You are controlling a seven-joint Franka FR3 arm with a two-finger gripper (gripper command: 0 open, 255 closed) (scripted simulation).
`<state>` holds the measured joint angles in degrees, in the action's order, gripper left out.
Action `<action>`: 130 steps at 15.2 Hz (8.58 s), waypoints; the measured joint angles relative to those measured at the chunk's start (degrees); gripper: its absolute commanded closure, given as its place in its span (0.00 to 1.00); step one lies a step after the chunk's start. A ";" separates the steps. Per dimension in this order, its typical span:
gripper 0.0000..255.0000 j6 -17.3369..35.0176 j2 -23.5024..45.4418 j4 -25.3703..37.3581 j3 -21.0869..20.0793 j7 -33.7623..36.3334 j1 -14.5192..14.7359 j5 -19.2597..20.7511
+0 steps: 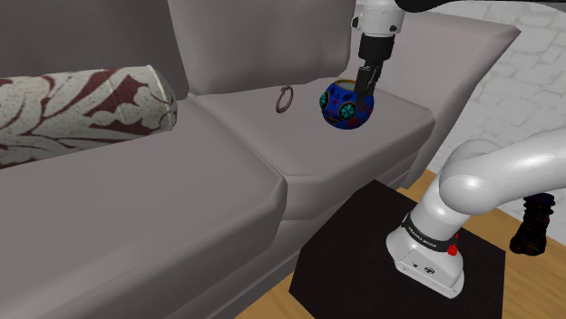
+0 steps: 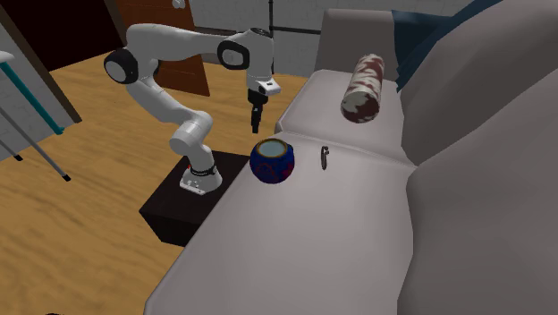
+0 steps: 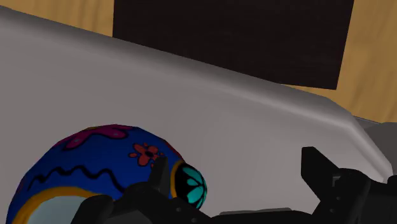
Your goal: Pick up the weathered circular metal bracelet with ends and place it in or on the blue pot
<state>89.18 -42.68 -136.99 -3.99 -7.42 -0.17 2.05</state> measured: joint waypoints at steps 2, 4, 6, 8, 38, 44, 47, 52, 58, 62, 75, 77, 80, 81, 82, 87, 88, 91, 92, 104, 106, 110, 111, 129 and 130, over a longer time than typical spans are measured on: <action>0.00 0.38 0.75 0.47 0.45 -1.05 0.14 0.27; 0.00 2.37 4.18 2.27 2.20 -5.02 0.48 1.31; 0.00 4.48 7.80 4.19 4.15 -9.76 0.97 2.25; 0.00 6.46 12.18 6.98 5.69 -14.31 1.69 2.68; 0.00 14.74 50.03 38.31 11.29 -53.36 5.29 -3.18; 1.00 14.75 50.03 38.30 11.29 -53.36 5.29 -3.18; 1.00 14.75 50.03 38.30 11.29 -53.36 5.29 -3.18; 0.00 14.79 49.43 37.18 11.20 -52.51 5.51 -3.06; 0.00 14.45 44.85 27.45 10.05 -43.25 7.41 -2.78; 0.00 15.79 43.34 22.87 9.40 -39.90 8.15 -2.99; 1.00 20.19 43.53 18.91 9.42 -39.76 8.13 -2.96; 1.00 20.30 43.49 19.18 9.55 -39.83 8.03 -2.93; 1.00 20.29 43.51 19.17 9.54 -39.78 8.03 -2.94; 1.00 20.31 43.51 19.16 9.54 -39.76 8.04 -2.93; 1.00 20.22 43.46 19.14 9.52 -39.78 8.05 -2.95; 1.00 18.45 42.94 19.79 9.37 -39.63 8.22 -2.98; 1.00 17.65 42.67 20.28 9.36 -39.61 8.23 -2.96; 1.00 15.63 42.21 21.82 9.35 -39.54 8.24 -2.91; 1.00 14.84 42.01 22.41 9.40 -39.62 8.19 -2.87; 1.00 5.79 40.55 30.01 9.31 -39.28 8.27 -2.76; 1.00 4.34 40.46 31.36 9.37 -39.38 8.21 -2.72; 1.00 1.20 40.52 34.56 9.32 -39.25 8.26 -2.74; 1.00 0.50 40.56 35.31 9.31 -39.23 8.27 -2.75; 1.00 -12.09 40.40 47.72 9.69 -39.84 7.90 -2.59; 1.00 -11.76 38.65 45.63 9.90 -40.25 7.70 -2.32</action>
<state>77.43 -4.03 -91.36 5.91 -47.67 7.53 -0.27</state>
